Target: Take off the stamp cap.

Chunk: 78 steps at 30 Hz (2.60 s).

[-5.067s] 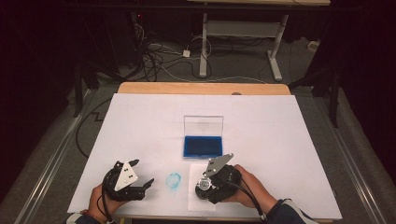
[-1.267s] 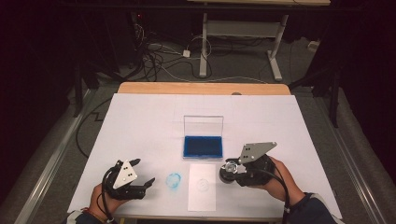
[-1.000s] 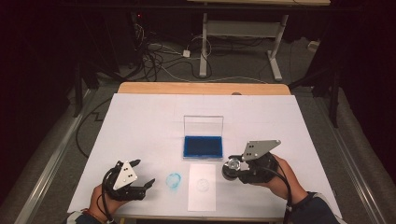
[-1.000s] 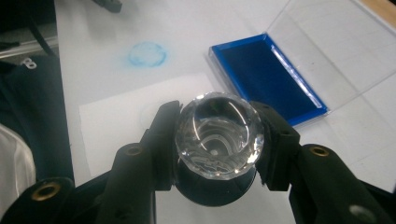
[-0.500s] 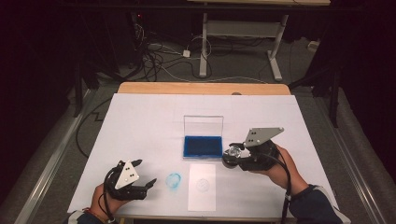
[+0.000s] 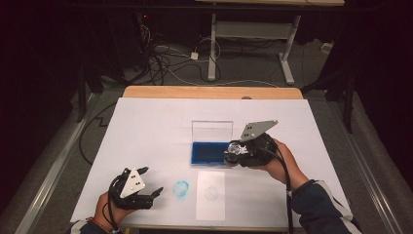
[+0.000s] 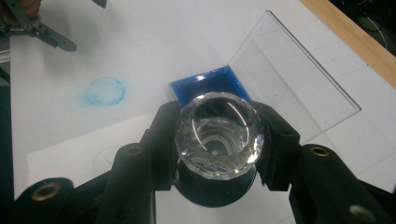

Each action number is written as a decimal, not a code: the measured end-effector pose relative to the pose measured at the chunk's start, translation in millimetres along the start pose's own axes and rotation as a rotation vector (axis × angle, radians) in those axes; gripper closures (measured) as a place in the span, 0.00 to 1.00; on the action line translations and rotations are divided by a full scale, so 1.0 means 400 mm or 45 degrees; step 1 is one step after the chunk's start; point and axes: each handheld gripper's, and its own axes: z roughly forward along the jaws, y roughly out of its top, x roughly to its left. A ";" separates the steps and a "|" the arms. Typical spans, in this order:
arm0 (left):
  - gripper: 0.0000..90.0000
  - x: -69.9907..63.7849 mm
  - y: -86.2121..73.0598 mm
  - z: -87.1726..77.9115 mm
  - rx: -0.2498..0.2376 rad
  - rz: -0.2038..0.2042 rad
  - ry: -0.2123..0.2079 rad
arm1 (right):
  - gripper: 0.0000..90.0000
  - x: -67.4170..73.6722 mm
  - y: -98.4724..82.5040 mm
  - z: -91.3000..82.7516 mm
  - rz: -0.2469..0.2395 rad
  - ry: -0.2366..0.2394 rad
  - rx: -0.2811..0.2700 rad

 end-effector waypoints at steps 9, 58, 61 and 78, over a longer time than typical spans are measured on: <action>0.20 0.000 0.000 0.000 0.001 0.002 -0.007 | 0.63 -0.016 0.015 0.040 0.010 0.001 0.016; 0.20 0.002 0.029 0.024 -0.021 0.008 -0.059 | 0.63 -0.031 0.046 0.192 0.031 0.013 0.083; 0.20 0.004 0.052 0.046 -0.042 -0.021 -0.107 | 0.63 -0.026 0.048 0.187 0.033 0.017 0.071; 0.18 -0.033 0.211 0.221 -0.097 -0.004 -0.275 | 0.63 0.019 0.064 0.160 0.006 0.067 0.012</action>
